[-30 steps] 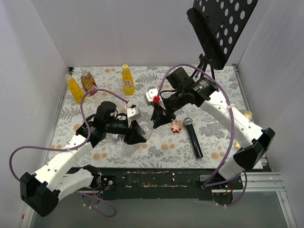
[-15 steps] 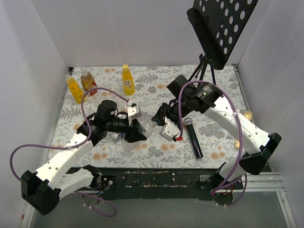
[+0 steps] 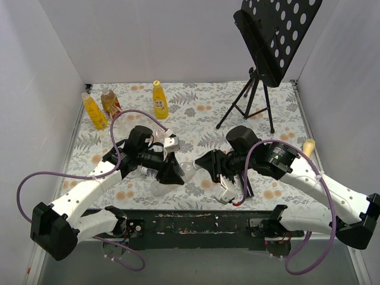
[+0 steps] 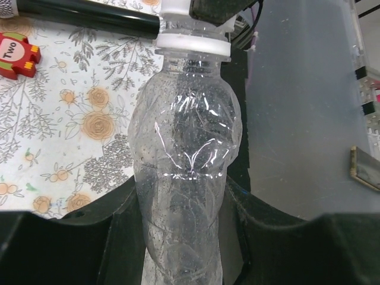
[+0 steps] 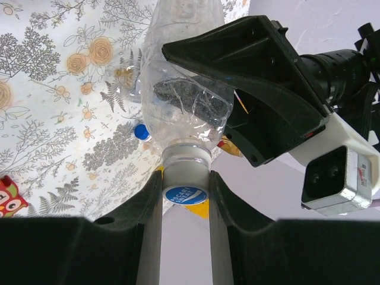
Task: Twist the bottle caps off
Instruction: Unscrew the bottle cap from the plastic bottle.
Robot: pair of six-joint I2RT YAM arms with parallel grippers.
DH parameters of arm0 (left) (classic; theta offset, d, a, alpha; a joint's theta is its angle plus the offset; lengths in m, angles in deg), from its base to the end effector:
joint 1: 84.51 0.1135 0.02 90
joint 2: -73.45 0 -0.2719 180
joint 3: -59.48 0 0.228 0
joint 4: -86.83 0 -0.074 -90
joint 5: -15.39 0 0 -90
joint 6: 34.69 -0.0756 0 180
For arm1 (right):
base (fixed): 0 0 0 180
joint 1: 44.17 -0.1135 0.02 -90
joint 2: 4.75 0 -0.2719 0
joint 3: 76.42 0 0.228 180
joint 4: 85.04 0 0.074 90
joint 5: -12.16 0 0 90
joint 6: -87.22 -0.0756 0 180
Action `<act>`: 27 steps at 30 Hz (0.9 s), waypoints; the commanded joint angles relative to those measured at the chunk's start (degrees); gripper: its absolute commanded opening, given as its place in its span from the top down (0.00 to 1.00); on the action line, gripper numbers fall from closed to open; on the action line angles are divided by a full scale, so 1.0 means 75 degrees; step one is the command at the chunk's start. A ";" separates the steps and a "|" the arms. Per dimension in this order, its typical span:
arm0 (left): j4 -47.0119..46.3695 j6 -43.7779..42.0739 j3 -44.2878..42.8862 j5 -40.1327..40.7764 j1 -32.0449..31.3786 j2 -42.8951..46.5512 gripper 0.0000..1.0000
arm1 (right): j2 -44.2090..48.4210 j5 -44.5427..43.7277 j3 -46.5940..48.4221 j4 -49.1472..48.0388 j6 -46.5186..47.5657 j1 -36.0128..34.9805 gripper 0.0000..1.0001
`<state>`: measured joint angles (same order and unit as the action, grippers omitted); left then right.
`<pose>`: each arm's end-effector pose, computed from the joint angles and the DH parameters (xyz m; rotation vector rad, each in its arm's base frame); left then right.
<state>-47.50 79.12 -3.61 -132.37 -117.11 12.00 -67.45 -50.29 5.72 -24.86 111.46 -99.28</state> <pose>0.1342 -0.1617 0.2794 0.7423 2.3453 -1.6445 0.0955 0.1981 0.3390 -2.1876 -0.0415 -0.0282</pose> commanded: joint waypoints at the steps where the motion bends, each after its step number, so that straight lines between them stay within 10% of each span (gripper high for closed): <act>1: -0.0722 0.0572 0.0258 -0.1330 0.0104 0.0119 1.00 | 0.0471 0.0087 -0.0491 -0.0539 0.5270 -0.0011 0.99; 7: -0.1746 0.1313 0.1081 -0.1194 0.0104 0.0529 1.00 | 0.1035 0.0369 -0.1148 -0.1290 0.2619 -0.0011 0.92; 15: -0.1737 0.1373 0.0871 -0.1464 0.0104 0.0073 1.00 | 0.1539 0.0510 -0.1946 -0.2005 0.2561 -0.0011 0.99; 19: -0.1488 0.1312 0.0998 -0.0716 0.0116 0.0399 1.00 | 0.1504 0.0347 -0.1281 -0.2216 -0.0012 -0.0011 0.99; 27: -0.3186 0.2835 0.1420 0.5115 0.0210 0.3129 1.00 | 0.0862 -0.0157 0.0008 -0.2594 -0.6646 -0.0011 0.99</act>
<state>-62.24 94.90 6.77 -120.63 -116.35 26.64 -57.26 -49.37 -0.59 -40.75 88.64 -99.30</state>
